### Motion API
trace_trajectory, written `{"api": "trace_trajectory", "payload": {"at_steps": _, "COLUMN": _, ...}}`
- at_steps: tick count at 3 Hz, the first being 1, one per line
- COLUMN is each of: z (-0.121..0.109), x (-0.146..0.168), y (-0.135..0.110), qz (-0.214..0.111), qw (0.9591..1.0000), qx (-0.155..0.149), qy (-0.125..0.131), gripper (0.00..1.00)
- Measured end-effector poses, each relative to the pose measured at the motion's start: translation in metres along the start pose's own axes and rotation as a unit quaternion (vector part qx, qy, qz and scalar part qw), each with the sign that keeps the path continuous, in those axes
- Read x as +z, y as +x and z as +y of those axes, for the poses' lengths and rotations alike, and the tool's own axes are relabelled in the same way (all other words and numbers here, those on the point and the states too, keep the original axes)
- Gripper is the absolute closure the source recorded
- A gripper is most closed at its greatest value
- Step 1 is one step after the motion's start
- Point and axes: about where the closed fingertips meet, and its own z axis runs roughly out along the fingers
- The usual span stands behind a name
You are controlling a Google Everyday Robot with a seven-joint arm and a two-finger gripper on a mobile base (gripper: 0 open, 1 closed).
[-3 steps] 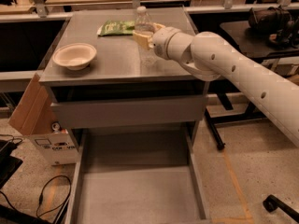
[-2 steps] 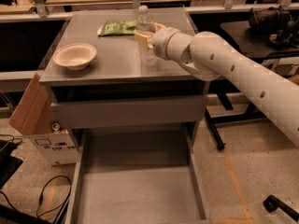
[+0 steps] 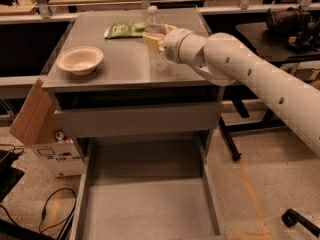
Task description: Pick water bottle from middle drawer and place on counter
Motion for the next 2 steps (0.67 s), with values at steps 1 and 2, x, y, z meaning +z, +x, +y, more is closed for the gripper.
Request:
{"api": "trace_trajectory", "payload": {"at_steps": 1, "z": 0.0018, "x": 0.0014, "y": -0.0002, "qz": 0.0, "qw": 1.0, "qx": 0.0, "qy": -0.002, "gripper": 0.28}}
{"api": "trace_trajectory", "payload": {"at_steps": 2, "z": 0.0047, "x": 0.0035, "y": -0.0005, "qz": 0.0, "qw": 1.0, "qx": 0.0, "qy": -0.004, "gripper": 0.0}}
